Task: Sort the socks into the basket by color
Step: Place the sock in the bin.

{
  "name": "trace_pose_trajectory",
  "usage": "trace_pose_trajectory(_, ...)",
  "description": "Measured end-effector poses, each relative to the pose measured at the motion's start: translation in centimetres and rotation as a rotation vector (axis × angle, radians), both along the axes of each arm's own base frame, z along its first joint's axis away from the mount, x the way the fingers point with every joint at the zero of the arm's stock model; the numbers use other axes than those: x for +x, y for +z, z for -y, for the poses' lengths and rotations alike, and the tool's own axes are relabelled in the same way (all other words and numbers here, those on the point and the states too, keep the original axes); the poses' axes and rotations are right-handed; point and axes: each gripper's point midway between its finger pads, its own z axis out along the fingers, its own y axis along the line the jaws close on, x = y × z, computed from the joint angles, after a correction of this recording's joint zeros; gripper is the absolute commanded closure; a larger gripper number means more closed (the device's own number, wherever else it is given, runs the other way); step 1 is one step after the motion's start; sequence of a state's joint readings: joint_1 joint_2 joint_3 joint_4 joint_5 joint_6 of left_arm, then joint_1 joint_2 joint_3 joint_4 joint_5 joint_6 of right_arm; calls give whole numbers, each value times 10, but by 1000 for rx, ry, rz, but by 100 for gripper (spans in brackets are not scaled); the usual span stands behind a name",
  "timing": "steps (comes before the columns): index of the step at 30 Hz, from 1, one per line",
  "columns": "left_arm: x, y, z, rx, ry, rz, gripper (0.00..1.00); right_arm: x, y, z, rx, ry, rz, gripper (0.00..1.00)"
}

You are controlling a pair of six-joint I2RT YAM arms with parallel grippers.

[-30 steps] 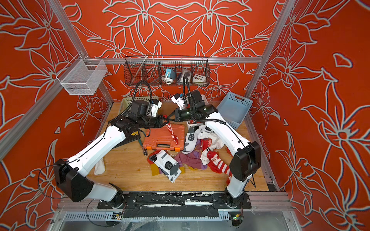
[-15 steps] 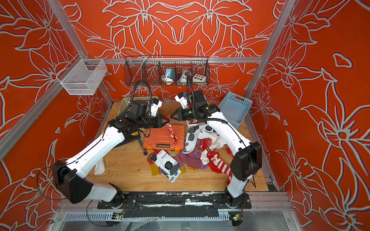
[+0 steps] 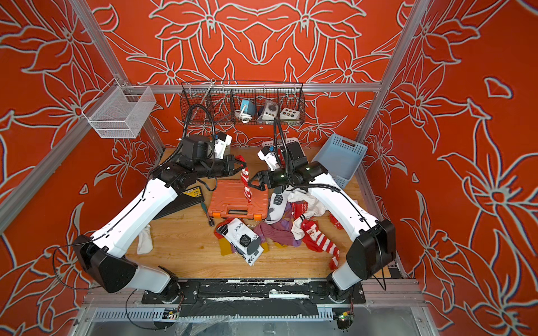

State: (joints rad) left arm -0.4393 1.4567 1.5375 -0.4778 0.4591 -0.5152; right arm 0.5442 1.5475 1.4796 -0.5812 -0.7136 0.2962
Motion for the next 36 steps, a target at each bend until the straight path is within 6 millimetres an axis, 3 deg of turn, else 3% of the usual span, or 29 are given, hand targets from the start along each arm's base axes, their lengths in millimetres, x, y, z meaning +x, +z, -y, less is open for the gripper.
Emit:
trace_pose_trajectory(5,-1,-3,5,-32,-13,-49,100,14,0,-5,-28,-28,76,20)
trace_pose_trajectory(6,-1,-4,6,-37,-14,-59,100,18,1,-7,-30,-35,92,32)
trace_pose_trajectory(10,-2,-5,8,-51,-18,-70,100,36,11,-15,-26,-59,151,100)
trace_pose_trajectory(13,-2,-4,9,-57,-20,-69,100,41,17,-20,-14,-63,172,100)
trace_pose_trajectory(15,-2,-4,9,-57,-20,-69,93,42,18,-20,-13,-65,178,100)
trace_pose_trajectory(17,-1,-4,8,-55,-20,-67,72,43,18,-19,-18,-72,181,100)
trace_pose_trajectory(19,-1,-5,7,-56,-15,-73,61,46,17,-16,-33,-89,181,100)
trace_pose_trajectory(21,1,-6,5,-55,-9,-75,45,50,18,-12,-47,-110,182,100)
trace_pose_trajectory(26,12,-14,-14,-35,59,-90,26,74,29,6,-80,-194,198,100)
trace_pose_trajectory(31,23,-28,-47,-10,157,-118,24,113,39,33,-106,-295,208,100)
trace_pose_trajectory(36,18,-43,-69,23,212,-148,25,161,28,60,-160,-392,200,100)
